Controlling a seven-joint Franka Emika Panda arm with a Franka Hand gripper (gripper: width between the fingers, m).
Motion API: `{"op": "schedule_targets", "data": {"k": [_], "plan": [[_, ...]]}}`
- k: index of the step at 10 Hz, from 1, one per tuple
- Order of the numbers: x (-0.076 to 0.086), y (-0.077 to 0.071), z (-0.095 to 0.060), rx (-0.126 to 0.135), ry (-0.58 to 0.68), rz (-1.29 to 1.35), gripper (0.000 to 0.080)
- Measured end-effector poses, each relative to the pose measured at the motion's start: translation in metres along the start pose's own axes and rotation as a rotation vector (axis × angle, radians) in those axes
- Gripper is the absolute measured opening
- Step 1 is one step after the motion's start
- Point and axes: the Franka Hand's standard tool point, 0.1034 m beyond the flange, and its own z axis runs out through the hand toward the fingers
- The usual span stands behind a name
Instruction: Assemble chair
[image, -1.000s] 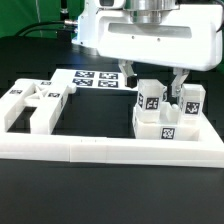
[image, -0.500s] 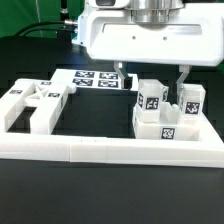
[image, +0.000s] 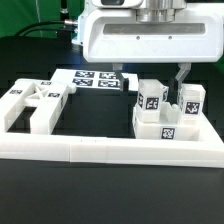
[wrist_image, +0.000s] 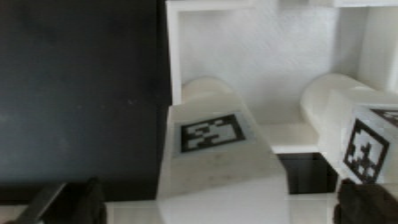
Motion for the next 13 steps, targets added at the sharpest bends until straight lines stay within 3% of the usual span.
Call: {"op": "schedule_targets", "data": {"k": [3,5,6,7,13], "plan": [[-0.0002,0.0016,-0.0001,-0.003,-0.002,-0.067,0.0649],[-0.0002,0.0016,0.0000,-0.002,-0.002,-0.059,0.0391],[-0.0003,0.0017,0.0000,-0.002,-0.002,-0.044,0.0391],[-0.0003,0.0016,0.0000,-0.002,-0.002,-0.044,0.0286],[-0.0022,0.0005,0.0008,-0.002,0.023,0.442,0.0287]]}}
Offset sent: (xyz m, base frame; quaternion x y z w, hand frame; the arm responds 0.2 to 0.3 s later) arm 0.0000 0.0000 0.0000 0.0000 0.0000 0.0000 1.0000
